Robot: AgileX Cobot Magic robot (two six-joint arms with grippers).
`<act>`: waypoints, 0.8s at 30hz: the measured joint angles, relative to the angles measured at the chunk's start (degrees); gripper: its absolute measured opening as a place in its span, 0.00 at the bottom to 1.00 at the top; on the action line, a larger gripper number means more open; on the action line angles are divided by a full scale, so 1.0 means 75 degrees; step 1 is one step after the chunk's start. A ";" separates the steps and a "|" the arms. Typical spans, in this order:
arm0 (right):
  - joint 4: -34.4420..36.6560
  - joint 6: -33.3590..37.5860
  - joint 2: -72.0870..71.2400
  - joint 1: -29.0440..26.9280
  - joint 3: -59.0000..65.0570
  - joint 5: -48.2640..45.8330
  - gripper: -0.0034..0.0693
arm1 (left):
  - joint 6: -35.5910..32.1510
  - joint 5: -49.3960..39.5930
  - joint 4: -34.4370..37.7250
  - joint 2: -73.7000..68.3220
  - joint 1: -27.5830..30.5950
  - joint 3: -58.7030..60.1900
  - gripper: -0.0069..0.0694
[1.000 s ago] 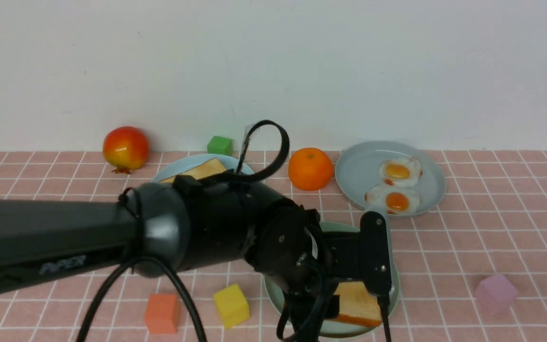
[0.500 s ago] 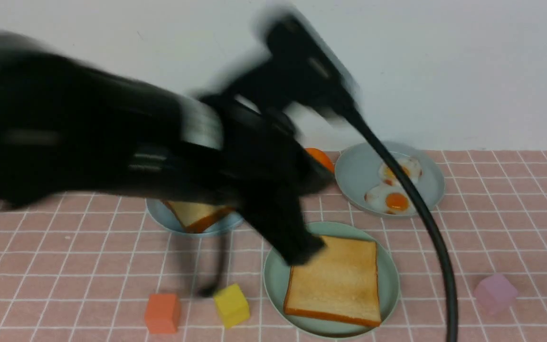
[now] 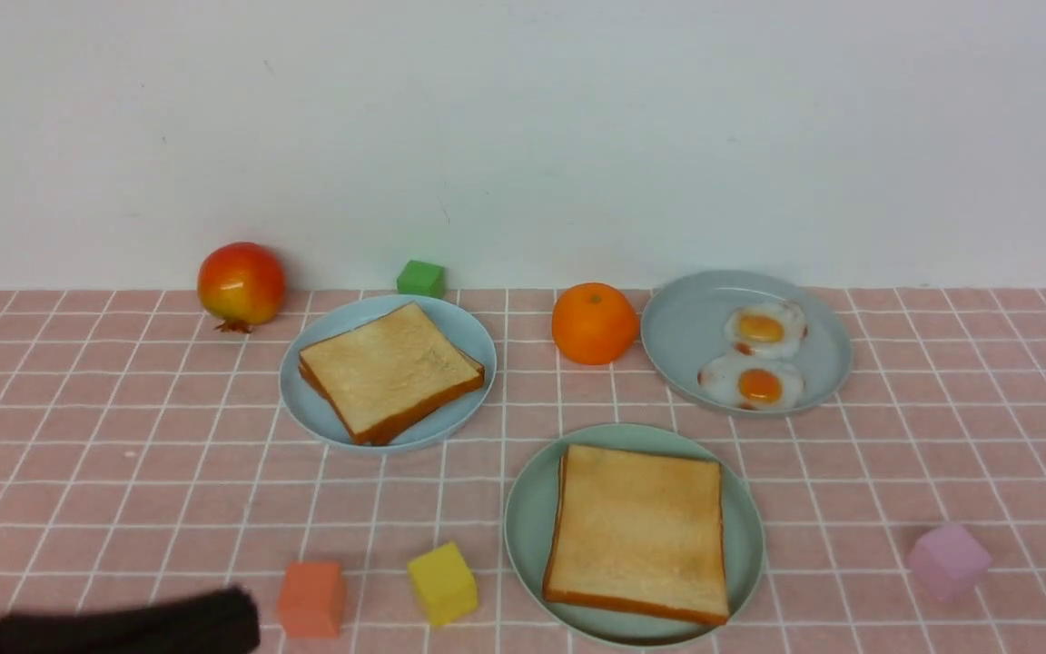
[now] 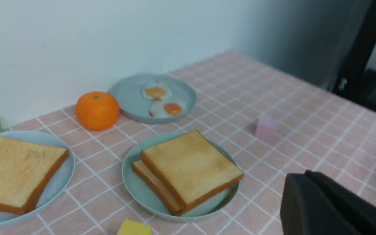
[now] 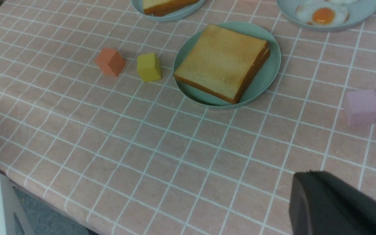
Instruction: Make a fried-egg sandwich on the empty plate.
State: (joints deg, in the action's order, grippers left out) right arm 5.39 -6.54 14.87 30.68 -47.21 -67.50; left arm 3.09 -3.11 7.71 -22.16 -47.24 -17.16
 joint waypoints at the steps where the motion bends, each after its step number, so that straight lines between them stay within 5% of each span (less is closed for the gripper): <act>1: -0.0005 -0.0033 -0.0026 0.0000 0.0085 0.0139 0.06 | 0.0013 0.0234 -0.0007 0.0103 0.0000 0.0258 0.11; 8: -0.0009 -0.0113 -0.0042 0.0000 0.0188 0.0175 0.06 | 0.0034 0.0733 -0.0007 0.0198 0.0000 0.1023 0.11; 18: -0.0034 -0.0113 -0.0042 -0.0045 0.0238 0.0183 0.07 | 0.0057 -0.0169 -0.0007 0.0198 0.0000 0.1091 0.11; 24: -0.0966 0.0013 -0.0116 -0.1345 0.0509 0.0687 0.08 | 0.0073 -0.0436 -0.0007 0.0198 0.0000 0.1091 0.11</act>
State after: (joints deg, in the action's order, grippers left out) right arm -1.85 -6.44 14.00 20.59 -43.39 -62.35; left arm 3.63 -6.38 7.66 -20.67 -47.24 -8.98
